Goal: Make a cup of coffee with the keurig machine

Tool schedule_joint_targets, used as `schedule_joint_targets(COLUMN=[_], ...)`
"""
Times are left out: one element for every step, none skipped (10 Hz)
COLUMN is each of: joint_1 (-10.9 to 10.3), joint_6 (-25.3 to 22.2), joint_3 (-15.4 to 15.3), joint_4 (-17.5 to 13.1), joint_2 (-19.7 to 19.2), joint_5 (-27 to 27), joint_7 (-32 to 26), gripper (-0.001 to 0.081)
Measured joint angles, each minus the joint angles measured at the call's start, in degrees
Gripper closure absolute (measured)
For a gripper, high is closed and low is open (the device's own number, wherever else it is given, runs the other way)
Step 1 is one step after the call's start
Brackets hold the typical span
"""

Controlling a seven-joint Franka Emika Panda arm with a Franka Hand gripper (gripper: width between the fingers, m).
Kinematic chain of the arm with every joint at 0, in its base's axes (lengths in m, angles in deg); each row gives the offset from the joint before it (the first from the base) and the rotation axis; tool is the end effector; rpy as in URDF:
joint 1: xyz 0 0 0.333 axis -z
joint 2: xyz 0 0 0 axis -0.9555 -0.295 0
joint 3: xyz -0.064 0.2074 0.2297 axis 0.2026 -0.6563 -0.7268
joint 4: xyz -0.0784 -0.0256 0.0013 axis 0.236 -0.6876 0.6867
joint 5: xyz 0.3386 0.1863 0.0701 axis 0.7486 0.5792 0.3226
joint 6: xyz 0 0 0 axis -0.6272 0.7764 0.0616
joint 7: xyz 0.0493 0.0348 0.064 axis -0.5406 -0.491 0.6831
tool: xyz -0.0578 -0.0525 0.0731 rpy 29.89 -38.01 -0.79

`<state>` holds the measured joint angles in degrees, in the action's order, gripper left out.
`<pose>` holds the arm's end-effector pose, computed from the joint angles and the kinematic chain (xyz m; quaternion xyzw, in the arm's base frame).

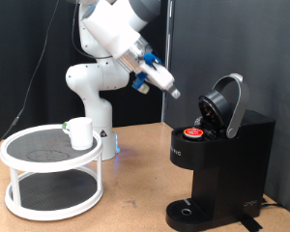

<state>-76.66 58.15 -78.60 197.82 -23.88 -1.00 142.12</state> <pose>0.4580 -0.0178 0.4796 -0.2764 0.8763 0.3047 0.2507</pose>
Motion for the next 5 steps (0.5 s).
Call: schedule_joint_targets(joint_1=[0.08, 0.07, 0.07, 0.07, 0.07], joint_6=[-1.45, -2.33, -2.67, -3.09, -3.5], joint_3=[0.22, 0.23, 0.17, 0.06, 0.0], joint_4=[-1.13, -2.43, -3.56, -4.51, -5.02], joint_2=[0.86, 1.45, 1.86, 2.09, 2.03], joint_5=[0.0, 0.0, -0.03, -0.34, -0.5], joint_7=[0.82, 2.12, 3.45, 4.68, 5.29], gripper=[0.0072, 0.0072, 0.0072, 0.0072, 0.0072])
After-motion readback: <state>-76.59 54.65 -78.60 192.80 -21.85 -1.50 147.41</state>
